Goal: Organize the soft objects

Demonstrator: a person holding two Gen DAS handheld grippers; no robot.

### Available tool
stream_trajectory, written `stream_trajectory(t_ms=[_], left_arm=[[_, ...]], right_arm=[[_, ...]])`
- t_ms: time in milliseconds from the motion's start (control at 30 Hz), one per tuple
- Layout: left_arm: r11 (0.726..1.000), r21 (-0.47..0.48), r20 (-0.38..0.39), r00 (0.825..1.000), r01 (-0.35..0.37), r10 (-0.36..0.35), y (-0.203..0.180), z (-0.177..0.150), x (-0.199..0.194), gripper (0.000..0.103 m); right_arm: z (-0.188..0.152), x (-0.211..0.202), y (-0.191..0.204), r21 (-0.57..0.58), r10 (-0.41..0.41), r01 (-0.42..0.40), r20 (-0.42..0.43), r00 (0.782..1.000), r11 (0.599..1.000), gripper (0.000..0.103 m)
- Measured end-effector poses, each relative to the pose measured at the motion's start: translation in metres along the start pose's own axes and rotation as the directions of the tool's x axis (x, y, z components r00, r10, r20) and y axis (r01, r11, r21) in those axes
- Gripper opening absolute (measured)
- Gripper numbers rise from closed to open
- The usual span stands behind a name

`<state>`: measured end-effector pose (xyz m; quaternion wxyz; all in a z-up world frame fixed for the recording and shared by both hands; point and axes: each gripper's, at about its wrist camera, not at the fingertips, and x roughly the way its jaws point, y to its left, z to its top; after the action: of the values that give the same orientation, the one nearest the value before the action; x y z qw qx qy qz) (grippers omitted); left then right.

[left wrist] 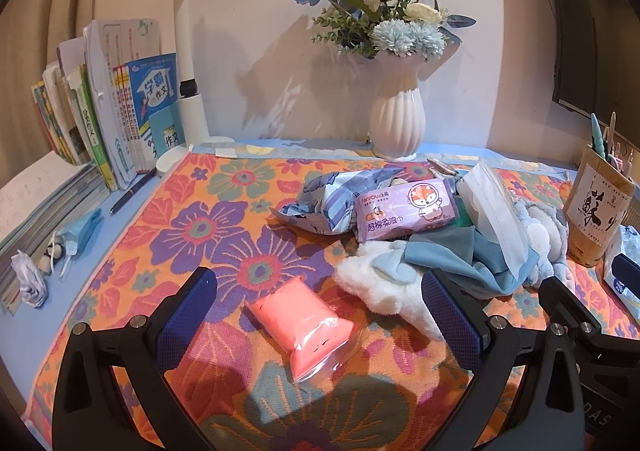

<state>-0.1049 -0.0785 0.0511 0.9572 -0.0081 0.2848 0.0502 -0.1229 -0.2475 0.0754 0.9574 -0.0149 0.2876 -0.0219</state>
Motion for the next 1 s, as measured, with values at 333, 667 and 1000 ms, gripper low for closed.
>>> stream_trajectory(t_ms=[333,667,1000], left_arm=[[1.0,-0.001,-0.006,1.0,-0.002,0.002,0.0015,-0.0011,0.0007,0.102],[1.0,-0.001,-0.006,1.0,-0.002,0.002,0.0022,-0.0014,0.0006,0.102],[1.0,-0.001,-0.01,1.0,0.0,0.0,0.003,-0.0018,0.0011,0.102]], right_arm=[[0.0002,0.002,-0.0008,-0.003,-0.002,0.002,-0.001,1.0,1.0,0.103],[0.0003,0.0018,-0.0006,-0.004,-0.005,0.005,-0.001,1.0,1.0,0.103],[0.0007,0.0022,-0.0003,-0.004,-0.01,0.01,-0.005,1.0,1.0,0.103]])
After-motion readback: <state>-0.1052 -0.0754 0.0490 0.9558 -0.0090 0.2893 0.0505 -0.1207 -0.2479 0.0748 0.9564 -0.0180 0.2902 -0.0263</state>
